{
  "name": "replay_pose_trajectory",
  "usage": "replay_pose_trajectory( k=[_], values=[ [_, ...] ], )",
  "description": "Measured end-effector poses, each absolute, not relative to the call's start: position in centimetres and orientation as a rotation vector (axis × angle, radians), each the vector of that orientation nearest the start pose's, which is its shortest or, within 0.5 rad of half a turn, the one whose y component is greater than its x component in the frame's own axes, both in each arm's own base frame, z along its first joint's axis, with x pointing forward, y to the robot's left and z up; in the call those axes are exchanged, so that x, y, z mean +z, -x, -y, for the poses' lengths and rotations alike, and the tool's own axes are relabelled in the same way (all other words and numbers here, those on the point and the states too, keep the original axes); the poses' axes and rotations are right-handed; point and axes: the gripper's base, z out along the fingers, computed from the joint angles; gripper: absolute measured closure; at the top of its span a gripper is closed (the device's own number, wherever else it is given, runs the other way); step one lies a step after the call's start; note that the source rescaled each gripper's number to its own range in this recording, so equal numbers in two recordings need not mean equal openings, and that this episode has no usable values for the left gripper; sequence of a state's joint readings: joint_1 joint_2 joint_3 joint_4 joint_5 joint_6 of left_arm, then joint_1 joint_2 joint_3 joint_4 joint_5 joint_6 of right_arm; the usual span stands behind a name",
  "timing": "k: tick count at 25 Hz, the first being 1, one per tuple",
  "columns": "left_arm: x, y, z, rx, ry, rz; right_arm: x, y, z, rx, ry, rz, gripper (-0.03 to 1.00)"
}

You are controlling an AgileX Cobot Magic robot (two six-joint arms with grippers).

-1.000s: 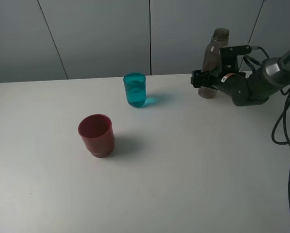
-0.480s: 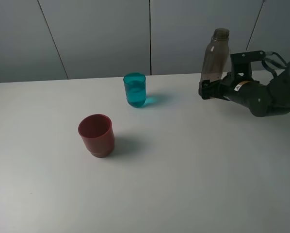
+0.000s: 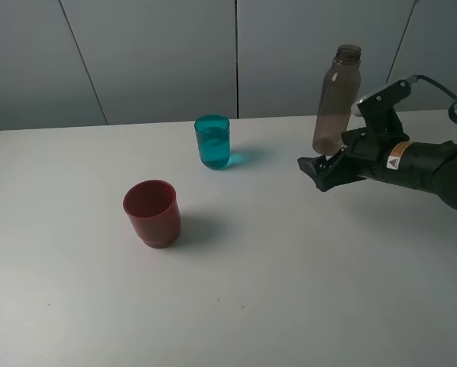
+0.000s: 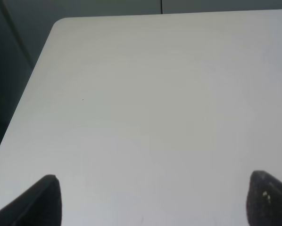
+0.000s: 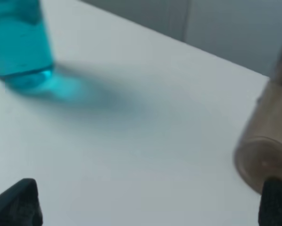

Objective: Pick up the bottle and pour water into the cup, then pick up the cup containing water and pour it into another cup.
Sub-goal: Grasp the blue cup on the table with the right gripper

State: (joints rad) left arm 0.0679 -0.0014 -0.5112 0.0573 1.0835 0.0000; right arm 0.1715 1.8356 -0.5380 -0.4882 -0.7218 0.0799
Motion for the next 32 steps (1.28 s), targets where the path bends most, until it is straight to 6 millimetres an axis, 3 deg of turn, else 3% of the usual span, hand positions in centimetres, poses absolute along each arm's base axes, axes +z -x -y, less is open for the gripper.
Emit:
replay_pose_trajectory(
  k=[7, 13, 23, 32],
  values=[
    [27.9, 0.8, -0.4, 0.111, 0.074, -2.054, 11.9, -28.4, -9.7, 0.331, 0.731, -1.930, -0.03],
    [27.9, 0.8, -0.4, 0.111, 0.074, -2.054, 12.5, -29.7, -12.9, 0.374, 0.773, -1.863, -0.03],
    [27.9, 0.8, -0.4, 0.111, 0.074, -2.054, 10.0, -32.5, -18.7, 0.446, 0.802, -1.837, -0.03],
    [27.9, 0.8, -0.4, 0.111, 0.074, -2.054, 8.5, -35.2, -20.2, 0.447, 0.756, -1.863, -0.03]
  ],
)
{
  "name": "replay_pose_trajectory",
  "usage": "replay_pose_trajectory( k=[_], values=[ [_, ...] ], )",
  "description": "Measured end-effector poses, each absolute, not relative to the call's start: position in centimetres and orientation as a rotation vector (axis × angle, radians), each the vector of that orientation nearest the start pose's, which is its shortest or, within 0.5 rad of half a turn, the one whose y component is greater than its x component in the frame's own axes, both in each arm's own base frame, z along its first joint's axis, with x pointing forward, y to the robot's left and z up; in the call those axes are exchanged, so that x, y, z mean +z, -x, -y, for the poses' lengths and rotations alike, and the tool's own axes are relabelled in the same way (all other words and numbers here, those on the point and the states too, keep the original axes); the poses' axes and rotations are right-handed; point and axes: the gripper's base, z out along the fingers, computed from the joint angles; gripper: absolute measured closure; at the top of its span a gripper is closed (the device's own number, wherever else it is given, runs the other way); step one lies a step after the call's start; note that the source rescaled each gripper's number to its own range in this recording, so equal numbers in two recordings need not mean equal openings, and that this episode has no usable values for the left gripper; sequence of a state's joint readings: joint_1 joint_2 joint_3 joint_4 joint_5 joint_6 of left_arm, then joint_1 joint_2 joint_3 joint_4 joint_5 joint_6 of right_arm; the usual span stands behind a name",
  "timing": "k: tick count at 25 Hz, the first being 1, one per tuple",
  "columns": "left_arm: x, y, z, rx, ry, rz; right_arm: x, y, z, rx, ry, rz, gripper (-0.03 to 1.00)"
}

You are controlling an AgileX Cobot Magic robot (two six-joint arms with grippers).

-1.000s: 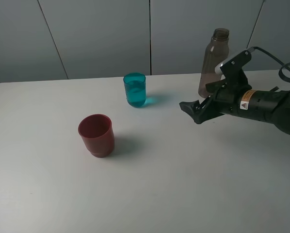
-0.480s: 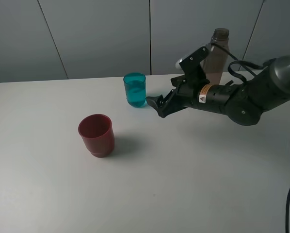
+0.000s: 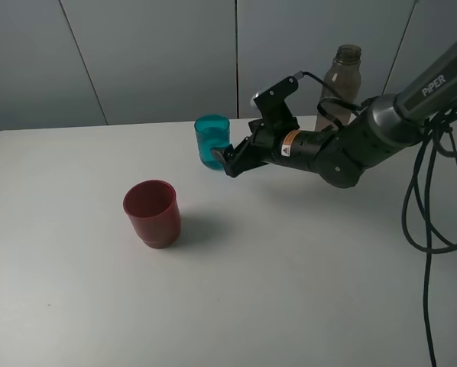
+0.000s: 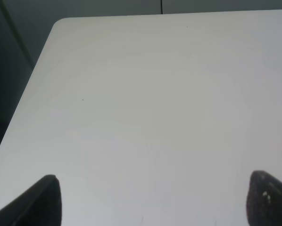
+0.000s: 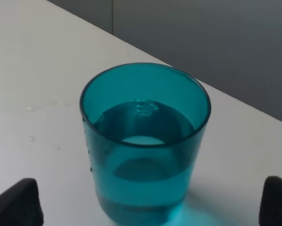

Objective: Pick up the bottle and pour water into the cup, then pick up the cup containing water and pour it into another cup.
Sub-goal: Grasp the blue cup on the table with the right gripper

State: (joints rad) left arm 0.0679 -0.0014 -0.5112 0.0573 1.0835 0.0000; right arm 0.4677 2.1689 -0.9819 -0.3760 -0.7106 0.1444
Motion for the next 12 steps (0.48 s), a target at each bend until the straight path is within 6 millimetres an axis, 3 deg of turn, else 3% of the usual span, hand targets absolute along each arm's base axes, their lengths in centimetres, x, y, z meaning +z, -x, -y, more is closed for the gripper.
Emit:
replay_pose_trajectory(
  k=[12],
  values=[
    [27.9, 0.8, -0.4, 0.113, 0.074, -2.054, 6.3, -36.1, -21.9, 0.469, 0.765, -1.880, -0.03]
  ],
)
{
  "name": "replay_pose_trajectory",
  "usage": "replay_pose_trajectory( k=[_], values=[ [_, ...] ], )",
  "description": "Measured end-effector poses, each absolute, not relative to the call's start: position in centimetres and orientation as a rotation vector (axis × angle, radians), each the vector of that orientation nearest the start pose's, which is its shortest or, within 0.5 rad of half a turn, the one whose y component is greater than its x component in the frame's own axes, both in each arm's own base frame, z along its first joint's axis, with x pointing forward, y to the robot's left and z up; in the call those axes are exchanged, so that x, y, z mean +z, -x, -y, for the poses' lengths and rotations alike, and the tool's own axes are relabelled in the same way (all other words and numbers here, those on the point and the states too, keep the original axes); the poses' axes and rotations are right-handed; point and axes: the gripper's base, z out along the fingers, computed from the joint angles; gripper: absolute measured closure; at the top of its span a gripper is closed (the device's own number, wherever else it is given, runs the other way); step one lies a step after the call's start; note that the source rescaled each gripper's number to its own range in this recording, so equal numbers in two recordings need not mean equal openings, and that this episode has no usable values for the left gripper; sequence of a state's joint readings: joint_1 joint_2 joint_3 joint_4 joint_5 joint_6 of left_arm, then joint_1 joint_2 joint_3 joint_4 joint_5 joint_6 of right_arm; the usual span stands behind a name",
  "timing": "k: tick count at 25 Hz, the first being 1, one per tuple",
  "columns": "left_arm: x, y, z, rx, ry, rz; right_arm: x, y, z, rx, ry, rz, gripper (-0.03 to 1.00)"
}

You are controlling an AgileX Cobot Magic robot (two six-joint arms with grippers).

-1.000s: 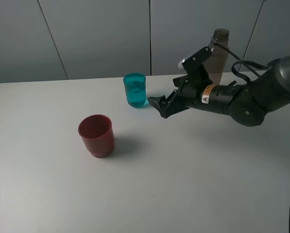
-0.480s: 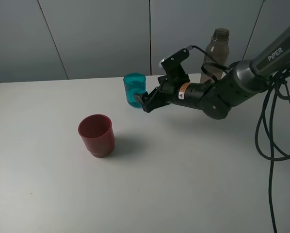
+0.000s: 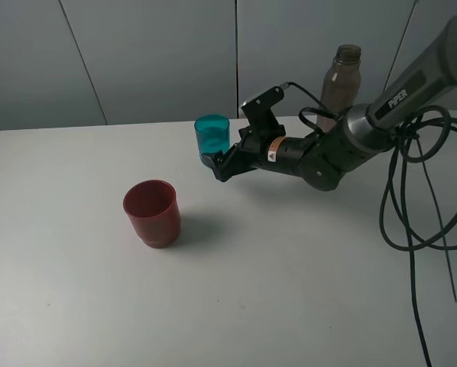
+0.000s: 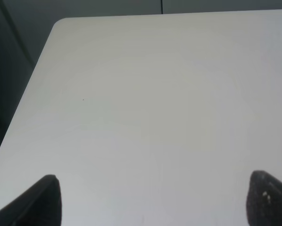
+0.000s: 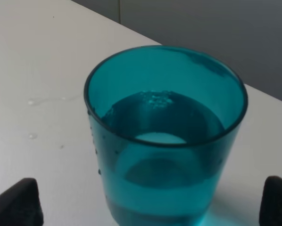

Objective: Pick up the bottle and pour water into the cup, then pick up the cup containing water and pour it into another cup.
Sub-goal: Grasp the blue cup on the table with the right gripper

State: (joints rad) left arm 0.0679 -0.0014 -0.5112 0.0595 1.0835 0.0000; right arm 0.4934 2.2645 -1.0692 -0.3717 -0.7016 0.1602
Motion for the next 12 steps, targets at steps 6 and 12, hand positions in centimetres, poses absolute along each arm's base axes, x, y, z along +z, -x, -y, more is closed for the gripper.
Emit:
replay_pose_trajectory(
  k=[6, 12],
  values=[
    [27.9, 0.8, -0.5, 0.121, 0.074, -2.054, 5.4, -36.8, -22.5, 0.472, 0.763, -1.877, -0.03],
    [27.9, 0.8, -0.5, 0.121, 0.074, -2.054, 4.6, -37.7, -22.9, 0.473, 0.750, -1.873, -0.03]
  ],
)
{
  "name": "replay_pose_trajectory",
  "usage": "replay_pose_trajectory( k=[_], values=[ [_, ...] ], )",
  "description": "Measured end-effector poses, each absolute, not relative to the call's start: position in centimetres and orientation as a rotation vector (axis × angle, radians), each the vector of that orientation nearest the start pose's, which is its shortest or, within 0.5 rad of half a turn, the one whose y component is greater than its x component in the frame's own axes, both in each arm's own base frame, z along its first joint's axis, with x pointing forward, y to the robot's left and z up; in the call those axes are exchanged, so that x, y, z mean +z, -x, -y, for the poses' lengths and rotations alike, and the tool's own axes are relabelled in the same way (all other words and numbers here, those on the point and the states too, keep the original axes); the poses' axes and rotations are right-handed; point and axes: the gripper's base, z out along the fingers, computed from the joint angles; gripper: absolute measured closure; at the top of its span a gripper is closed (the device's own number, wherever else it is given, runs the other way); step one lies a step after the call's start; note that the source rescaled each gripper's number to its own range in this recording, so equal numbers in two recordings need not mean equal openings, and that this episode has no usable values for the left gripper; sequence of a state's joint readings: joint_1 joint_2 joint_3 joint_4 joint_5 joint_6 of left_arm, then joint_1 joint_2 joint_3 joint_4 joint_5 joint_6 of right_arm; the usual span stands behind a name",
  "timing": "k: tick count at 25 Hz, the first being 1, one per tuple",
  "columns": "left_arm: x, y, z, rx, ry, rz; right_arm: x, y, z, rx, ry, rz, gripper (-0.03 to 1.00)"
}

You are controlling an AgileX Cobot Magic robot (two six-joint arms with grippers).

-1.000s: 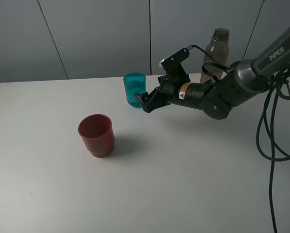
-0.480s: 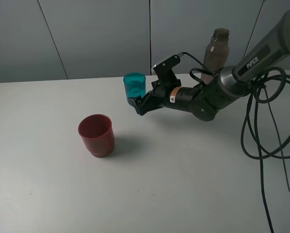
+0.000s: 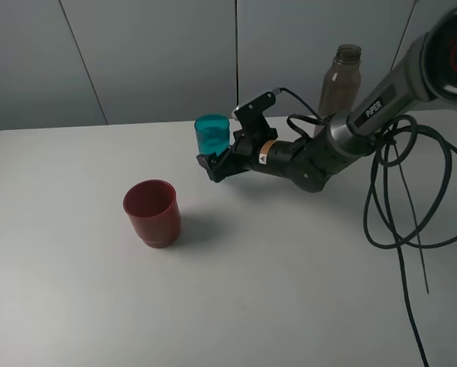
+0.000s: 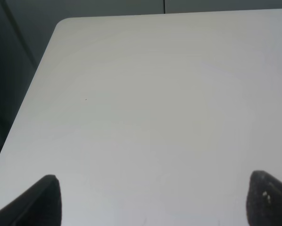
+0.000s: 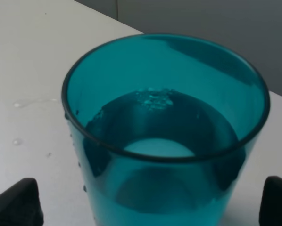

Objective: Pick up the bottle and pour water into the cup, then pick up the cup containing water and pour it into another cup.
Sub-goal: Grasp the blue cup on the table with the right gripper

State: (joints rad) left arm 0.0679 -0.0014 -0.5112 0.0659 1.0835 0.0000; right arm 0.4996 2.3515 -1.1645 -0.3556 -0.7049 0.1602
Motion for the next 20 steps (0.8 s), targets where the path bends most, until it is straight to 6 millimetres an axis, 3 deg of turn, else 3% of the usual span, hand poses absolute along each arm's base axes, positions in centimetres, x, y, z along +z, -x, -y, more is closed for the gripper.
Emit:
replay_pose_trajectory(
  k=[20],
  values=[
    [27.9, 0.8, -0.5, 0.133, 0.067, -2.054, 3.8, -39.5, -24.7, 0.509, 0.736, -1.816, -0.03]
  ],
)
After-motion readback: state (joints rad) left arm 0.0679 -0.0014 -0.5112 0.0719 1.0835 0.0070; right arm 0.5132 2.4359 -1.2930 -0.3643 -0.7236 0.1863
